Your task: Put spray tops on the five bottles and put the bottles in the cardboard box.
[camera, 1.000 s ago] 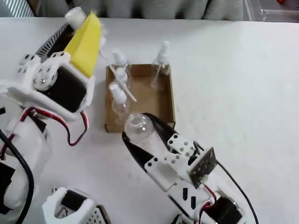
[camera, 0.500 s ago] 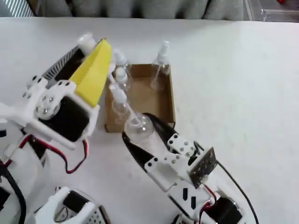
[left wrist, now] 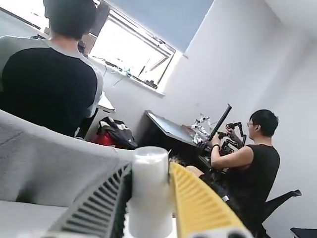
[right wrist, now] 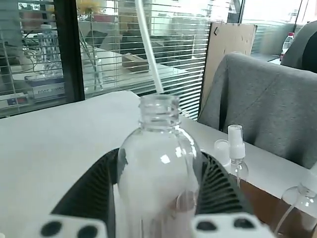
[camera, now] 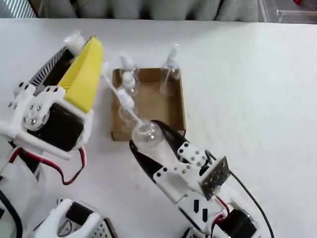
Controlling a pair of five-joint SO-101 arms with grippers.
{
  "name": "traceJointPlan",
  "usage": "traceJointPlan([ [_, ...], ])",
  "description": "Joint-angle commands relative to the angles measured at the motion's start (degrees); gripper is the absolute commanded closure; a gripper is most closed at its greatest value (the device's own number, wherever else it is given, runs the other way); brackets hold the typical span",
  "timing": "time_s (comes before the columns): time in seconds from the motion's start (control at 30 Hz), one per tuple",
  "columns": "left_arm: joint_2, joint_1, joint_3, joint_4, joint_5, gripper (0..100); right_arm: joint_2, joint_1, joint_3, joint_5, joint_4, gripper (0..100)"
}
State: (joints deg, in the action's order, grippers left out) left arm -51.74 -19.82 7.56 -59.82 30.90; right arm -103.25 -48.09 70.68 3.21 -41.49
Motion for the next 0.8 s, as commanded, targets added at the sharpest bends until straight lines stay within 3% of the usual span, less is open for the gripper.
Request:
traceJointPlan([
  [0.0,0.31,0.57,-0.26,1.14,0.00,98,-0.40,-0.04,-0.35,0.00,1.10,98.4],
  [0.13,0.48,0.04,-1.93,-5.01,0.00,98,-0.40,-0.04,-0.35,0.00,1.19,98.4],
  [0.4,0.13,-0.40,-14.15,-4.40,0.26,98,-0.40,-0.04,-0.35,0.00,1.19,98.4],
  [0.6,0.13,-7.96,-17.67,-3.08,0.09,98,-0.40,-0.04,-0.35,0.00,1.19,98.4],
  [0.77,-1.19,-8.92,-19.08,-3.52,0.00,98,-0.40,-0.04,-0.35,0.00,1.10,98.4],
])
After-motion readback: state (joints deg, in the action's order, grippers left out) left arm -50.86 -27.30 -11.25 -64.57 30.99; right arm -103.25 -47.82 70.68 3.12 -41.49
